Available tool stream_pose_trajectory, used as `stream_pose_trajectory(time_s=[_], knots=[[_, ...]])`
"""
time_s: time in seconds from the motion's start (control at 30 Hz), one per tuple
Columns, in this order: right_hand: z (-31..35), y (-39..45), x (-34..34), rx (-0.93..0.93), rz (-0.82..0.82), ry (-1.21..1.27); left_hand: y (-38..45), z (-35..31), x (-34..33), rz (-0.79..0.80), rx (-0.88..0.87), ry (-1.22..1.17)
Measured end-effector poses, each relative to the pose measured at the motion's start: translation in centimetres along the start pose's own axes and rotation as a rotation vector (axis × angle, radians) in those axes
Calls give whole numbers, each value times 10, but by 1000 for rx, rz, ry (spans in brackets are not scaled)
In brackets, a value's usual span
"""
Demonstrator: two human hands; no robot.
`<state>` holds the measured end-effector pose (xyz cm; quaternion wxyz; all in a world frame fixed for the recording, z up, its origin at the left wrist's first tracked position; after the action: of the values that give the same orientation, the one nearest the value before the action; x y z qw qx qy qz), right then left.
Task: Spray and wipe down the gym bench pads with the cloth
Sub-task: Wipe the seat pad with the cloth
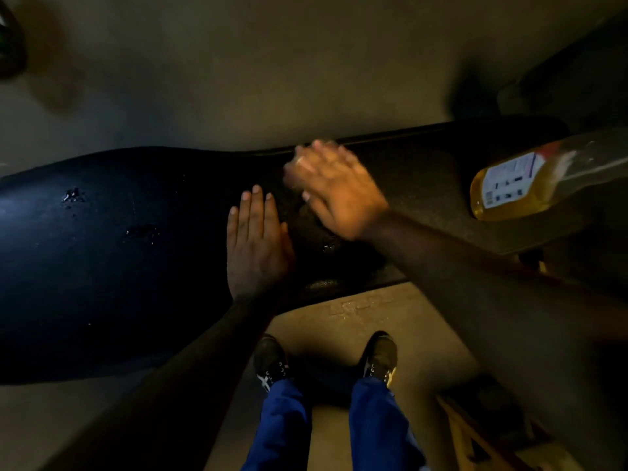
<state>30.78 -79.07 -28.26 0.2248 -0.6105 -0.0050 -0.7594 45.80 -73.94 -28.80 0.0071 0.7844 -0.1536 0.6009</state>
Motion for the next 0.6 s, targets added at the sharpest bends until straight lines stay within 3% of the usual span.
stream_pose_trajectory(time_s=[0.1, 0.13, 0.2, 0.27, 0.3, 0.37, 0.4, 0.43, 0.53, 0.6], knots=[[-26, 5, 9, -451, -105, 116, 0, -1, 1, 3, 5, 4], [-6, 1, 4, -422, -97, 115, -1, -2, 2, -2, 5, -4], [36, -22, -11, -122, -15, 75, -1, -4, 4, -2, 1, -5], [21, -47, -17, 70, 50, 9, -2, -3, 3, 19, 9, 8], [-3, -48, -13, 8, 11, -5, -2, -2, 2, 23, 13, 10], [-42, -50, -3, -374, -87, 65, -1, -3, 1, 18, 14, 7], [-37, -53, -5, -519, -116, 106, -2, -3, 2, 10, 17, 9], [-15, -58, -11, -523, -114, 117, -3, -4, 3, 5, 23, 12], [53, -91, -37, -37, 29, 59, -2, -6, 4, 15, 42, 22], [27, -102, -38, 86, 32, -15, -4, -4, 4, -5, 37, 14]])
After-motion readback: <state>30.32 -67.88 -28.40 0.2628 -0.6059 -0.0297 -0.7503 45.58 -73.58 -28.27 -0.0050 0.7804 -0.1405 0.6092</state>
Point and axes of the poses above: each hand's wrist, its own y-axis towards the middle knuckle, its own x-axis out of the back of the hand, z = x × y, the point moved 7 cm from there along y, towards the middle knuckle, and after that the axes turned 9 degrees about z, right-handed, at the moved point
